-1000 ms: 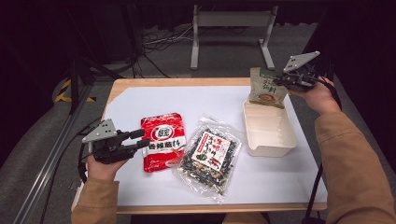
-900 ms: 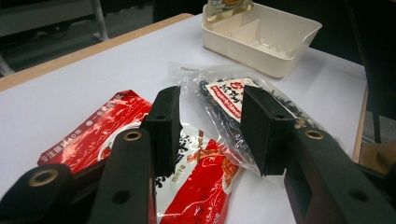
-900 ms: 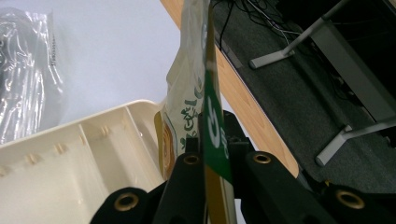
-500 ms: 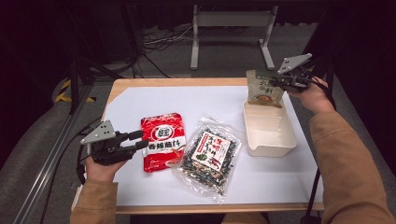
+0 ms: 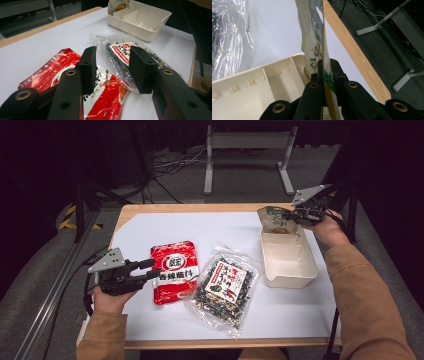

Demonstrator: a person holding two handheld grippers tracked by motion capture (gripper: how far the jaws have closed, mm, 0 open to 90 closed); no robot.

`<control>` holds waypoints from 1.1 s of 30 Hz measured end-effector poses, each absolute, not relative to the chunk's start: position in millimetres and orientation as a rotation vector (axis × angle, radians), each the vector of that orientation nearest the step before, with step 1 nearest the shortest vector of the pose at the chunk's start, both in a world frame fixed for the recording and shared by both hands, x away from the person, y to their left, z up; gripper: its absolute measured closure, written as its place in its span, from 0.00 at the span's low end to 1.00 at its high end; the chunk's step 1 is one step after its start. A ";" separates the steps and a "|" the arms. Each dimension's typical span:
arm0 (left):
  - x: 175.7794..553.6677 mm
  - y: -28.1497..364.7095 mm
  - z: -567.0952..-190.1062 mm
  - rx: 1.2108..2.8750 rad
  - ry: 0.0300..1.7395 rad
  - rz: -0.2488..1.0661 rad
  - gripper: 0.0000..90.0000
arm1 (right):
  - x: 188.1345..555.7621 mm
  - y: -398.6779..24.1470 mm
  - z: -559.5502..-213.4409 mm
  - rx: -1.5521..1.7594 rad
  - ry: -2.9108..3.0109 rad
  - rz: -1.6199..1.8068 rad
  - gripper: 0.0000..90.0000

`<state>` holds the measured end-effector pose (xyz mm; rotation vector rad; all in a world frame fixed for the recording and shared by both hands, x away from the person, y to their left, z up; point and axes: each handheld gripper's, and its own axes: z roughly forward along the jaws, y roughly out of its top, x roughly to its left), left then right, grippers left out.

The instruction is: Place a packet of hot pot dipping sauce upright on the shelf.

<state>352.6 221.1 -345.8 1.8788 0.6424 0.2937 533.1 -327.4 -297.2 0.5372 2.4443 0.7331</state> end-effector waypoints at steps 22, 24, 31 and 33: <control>358.7 216.7 -345.8 1.885 0.627 0.283 0.64 | 531.6 -344.2 -306.0 0.754 2.395 0.750 0.83; 359.1 216.5 -345.9 1.886 0.626 0.280 0.63 | 530.3 -345.1 -303.6 0.781 2.380 0.782 0.78; 362.7 217.2 -346.1 1.882 0.661 0.291 0.50 | 524.9 -346.0 -294.9 0.837 2.321 0.860 0.56; 366.0 217.5 -346.7 1.886 0.686 0.292 0.45 | 521.8 -345.3 -291.2 0.845 2.309 0.887 0.55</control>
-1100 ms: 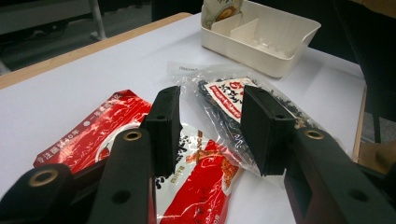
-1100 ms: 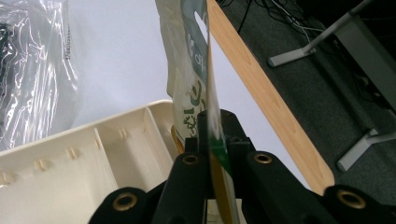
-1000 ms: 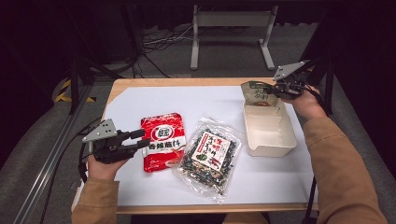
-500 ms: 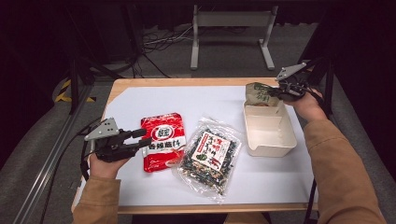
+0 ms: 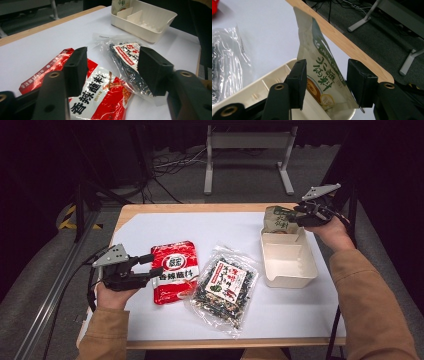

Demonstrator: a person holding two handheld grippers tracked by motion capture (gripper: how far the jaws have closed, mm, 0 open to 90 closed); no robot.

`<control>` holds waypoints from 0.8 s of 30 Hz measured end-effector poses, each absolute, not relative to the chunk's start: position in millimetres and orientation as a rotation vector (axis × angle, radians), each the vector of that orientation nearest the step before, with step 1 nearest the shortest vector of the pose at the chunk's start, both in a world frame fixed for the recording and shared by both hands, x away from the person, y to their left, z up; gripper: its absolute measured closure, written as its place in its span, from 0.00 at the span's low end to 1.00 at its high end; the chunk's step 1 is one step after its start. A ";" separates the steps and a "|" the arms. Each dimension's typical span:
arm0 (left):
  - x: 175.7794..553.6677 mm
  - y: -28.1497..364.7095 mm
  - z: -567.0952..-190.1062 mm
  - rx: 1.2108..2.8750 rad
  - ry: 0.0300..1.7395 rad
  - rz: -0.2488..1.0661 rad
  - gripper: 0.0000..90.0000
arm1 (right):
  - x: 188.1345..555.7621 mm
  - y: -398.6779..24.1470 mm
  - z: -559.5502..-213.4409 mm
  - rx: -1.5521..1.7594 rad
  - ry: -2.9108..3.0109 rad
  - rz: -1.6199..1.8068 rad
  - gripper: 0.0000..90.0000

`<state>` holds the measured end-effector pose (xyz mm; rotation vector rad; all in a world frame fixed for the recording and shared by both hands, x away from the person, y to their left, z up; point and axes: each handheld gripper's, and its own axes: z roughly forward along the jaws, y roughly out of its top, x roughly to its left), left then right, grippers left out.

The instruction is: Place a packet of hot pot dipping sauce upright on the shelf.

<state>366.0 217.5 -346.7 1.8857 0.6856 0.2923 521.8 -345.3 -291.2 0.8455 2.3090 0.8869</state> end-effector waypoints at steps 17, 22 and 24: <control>376.0 217.0 -346.1 1.909 0.730 0.308 0.30 | 457.3 -319.2 -262.5 0.749 2.180 1.128 0.50; 378.5 217.1 -347.2 1.913 0.744 0.311 0.28 | 437.6 -310.6 -264.3 0.736 2.186 1.212 0.49; 379.8 218.3 -347.0 1.914 0.755 0.329 0.27 | 427.7 -307.4 -266.8 0.733 2.185 1.258 0.49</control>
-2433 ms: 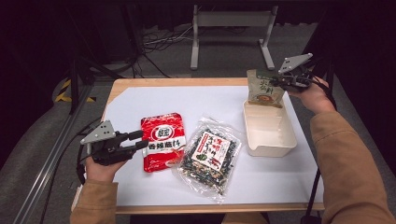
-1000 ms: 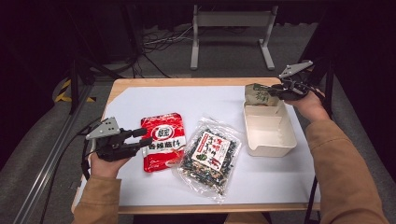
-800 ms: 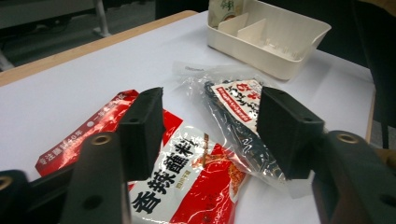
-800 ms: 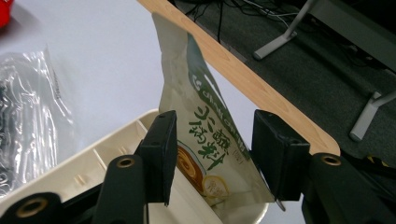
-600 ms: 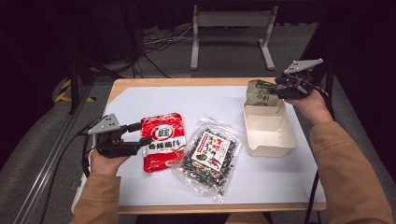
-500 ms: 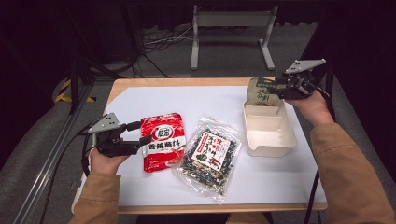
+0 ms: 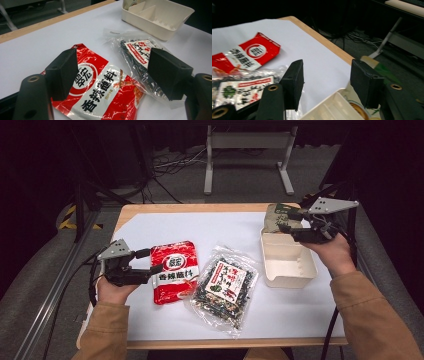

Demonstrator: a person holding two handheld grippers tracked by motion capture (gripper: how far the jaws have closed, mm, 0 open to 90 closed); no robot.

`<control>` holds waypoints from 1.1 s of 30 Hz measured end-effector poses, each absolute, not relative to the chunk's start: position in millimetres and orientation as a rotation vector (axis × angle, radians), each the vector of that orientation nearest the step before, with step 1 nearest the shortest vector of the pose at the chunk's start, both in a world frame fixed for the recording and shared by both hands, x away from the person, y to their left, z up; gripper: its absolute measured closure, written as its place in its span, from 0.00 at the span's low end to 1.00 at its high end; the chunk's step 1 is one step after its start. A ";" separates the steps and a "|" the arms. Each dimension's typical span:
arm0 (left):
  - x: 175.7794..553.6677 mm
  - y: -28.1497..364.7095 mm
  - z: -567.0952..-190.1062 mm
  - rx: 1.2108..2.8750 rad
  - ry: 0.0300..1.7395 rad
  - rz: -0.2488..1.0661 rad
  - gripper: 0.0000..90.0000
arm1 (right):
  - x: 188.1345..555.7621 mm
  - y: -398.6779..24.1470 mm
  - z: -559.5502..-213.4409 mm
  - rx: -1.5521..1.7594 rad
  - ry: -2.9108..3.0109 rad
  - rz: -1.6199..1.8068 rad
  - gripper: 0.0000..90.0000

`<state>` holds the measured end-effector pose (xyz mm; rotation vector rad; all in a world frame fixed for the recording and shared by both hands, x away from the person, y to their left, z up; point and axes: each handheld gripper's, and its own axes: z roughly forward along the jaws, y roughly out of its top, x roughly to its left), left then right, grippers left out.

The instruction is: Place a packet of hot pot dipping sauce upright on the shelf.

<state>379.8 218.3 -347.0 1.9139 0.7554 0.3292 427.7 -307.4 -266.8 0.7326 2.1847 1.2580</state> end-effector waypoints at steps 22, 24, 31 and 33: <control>384.2 220.4 -347.0 1.919 0.855 0.370 0.24 | 376.8 -297.6 -303.0 0.752 2.167 1.421 0.50; 388.0 222.6 -348.8 1.927 0.875 0.380 0.22 | 375.5 -295.8 -306.7 0.757 2.170 1.431 0.50; 407.5 228.3 -361.4 1.924 0.982 0.328 0.23 | 369.3 -282.8 -314.4 0.692 2.189 1.451 0.49; 413.4 229.0 -365.6 1.920 1.004 0.314 0.22 | 367.0 -279.1 -316.7 0.671 2.187 1.470 0.49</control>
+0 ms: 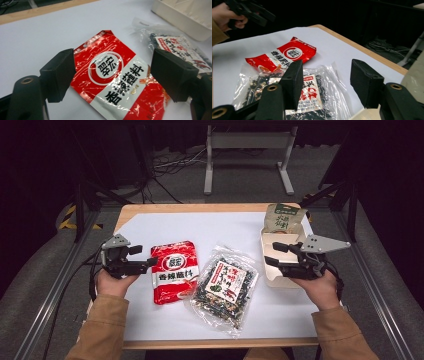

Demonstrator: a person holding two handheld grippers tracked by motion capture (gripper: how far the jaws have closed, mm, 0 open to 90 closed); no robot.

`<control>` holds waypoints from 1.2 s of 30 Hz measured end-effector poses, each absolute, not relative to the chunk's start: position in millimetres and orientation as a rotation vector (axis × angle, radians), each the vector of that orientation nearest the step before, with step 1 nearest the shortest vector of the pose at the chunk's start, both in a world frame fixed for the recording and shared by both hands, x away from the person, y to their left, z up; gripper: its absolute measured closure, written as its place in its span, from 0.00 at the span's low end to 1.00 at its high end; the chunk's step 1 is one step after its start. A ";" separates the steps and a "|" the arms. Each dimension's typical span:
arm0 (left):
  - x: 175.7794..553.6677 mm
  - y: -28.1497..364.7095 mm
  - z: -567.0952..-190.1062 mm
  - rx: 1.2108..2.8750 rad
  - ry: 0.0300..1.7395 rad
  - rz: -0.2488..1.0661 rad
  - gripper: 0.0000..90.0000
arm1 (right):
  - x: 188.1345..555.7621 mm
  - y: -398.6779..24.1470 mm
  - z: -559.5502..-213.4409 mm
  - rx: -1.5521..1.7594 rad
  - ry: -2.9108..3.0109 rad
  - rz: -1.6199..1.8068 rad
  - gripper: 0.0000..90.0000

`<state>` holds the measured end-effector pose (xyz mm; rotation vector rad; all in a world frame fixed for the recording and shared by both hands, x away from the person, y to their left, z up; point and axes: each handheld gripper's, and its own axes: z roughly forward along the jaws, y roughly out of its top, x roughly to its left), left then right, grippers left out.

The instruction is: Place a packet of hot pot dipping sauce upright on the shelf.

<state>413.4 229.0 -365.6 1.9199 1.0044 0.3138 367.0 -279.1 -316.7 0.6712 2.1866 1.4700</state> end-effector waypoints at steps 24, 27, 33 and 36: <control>461.5 227.5 -405.4 1.914 1.104 0.318 0.09 | 346.2 -264.2 -339.1 0.681 2.288 1.450 0.50; 468.4 229.6 -411.9 1.907 1.132 0.289 0.09 | 344.9 -264.2 -341.4 0.684 2.296 1.446 0.50; 484.6 236.3 -428.7 1.889 1.185 0.200 0.09 | 343.8 -266.3 -343.3 0.706 2.316 1.449 0.51; 487.4 237.0 -433.1 1.882 1.193 0.169 0.10 | 344.1 -266.4 -343.9 0.713 2.324 1.449 0.51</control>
